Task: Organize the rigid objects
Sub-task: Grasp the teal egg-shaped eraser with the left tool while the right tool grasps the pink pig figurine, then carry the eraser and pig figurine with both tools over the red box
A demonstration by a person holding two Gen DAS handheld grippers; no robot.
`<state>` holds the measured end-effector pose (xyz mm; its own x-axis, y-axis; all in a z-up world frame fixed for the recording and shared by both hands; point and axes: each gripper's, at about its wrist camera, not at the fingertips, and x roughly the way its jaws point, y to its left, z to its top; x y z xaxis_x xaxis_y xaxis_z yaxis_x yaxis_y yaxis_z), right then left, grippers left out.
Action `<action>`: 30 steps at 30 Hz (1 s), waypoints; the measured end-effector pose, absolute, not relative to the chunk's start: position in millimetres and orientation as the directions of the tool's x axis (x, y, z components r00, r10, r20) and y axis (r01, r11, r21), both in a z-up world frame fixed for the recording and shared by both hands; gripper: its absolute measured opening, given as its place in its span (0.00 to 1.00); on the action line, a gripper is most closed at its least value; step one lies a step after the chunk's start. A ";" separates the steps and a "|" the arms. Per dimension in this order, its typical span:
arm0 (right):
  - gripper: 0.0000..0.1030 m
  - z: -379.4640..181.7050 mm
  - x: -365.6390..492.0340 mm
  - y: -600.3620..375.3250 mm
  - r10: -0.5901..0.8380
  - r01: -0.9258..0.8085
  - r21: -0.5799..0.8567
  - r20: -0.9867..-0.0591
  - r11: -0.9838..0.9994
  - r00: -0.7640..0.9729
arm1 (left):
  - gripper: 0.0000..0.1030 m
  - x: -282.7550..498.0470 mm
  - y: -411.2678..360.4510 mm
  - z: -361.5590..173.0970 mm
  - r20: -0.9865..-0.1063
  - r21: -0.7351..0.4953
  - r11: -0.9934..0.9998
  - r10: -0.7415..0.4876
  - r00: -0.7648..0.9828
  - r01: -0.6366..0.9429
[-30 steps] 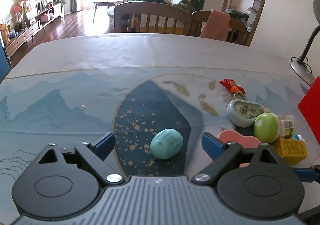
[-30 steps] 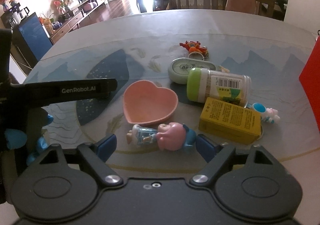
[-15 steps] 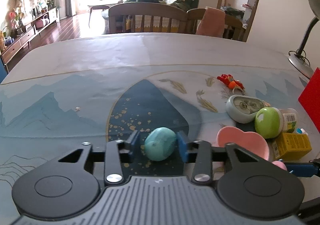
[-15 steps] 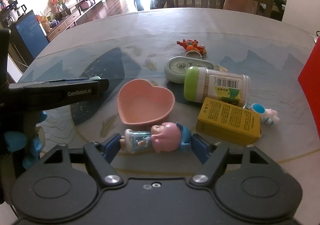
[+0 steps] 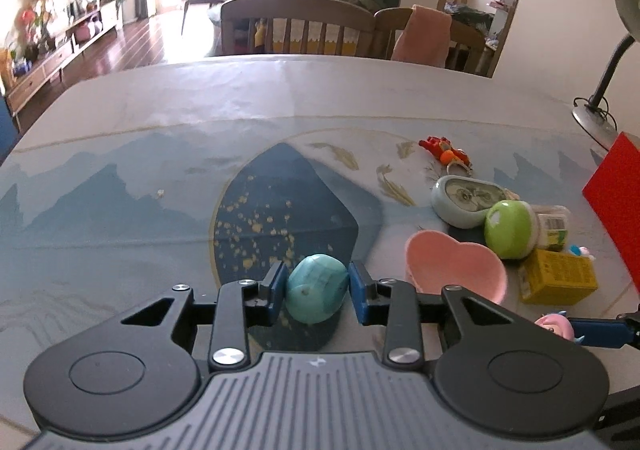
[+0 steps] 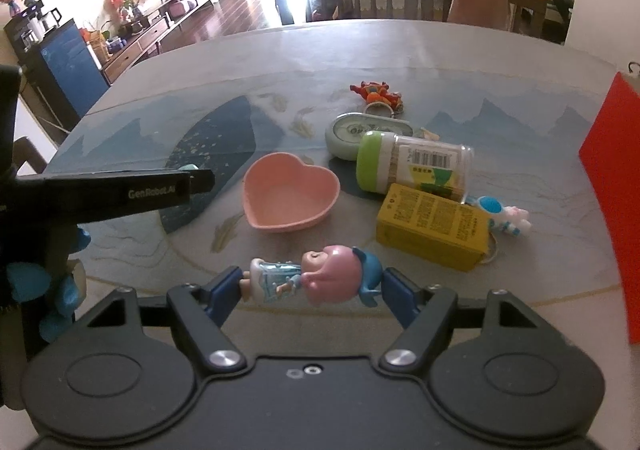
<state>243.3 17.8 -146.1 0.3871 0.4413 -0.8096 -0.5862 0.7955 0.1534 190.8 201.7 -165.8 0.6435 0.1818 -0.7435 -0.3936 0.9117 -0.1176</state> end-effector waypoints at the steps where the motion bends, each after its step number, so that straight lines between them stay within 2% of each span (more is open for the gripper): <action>1: 0.73 -142.9 242.0 15.9 0.444 -0.591 0.153 -0.809 0.792 0.386 | 0.32 189.3 200.1 -163.7 -0.747 -0.123 0.910 0.177 0.640 -0.396; 20: 0.73 -53.3 232.7 -66.1 0.522 -0.607 0.180 -0.724 0.774 0.450 | 0.32 165.8 131.3 -69.8 -0.723 -0.193 0.927 0.087 0.685 -0.321; 30: 0.73 -28.8 255.7 -128.4 0.530 -0.573 0.195 -0.682 0.796 0.504 | 0.32 177.8 72.8 -35.8 -0.718 -0.197 0.949 0.032 0.695 -0.246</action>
<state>255.7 -128.4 -28.8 0.5040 0.5303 -0.6817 -0.5734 0.7957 0.1950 177.8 72.8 -35.8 0.6954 0.0316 -0.7179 -0.2463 0.9490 -0.1968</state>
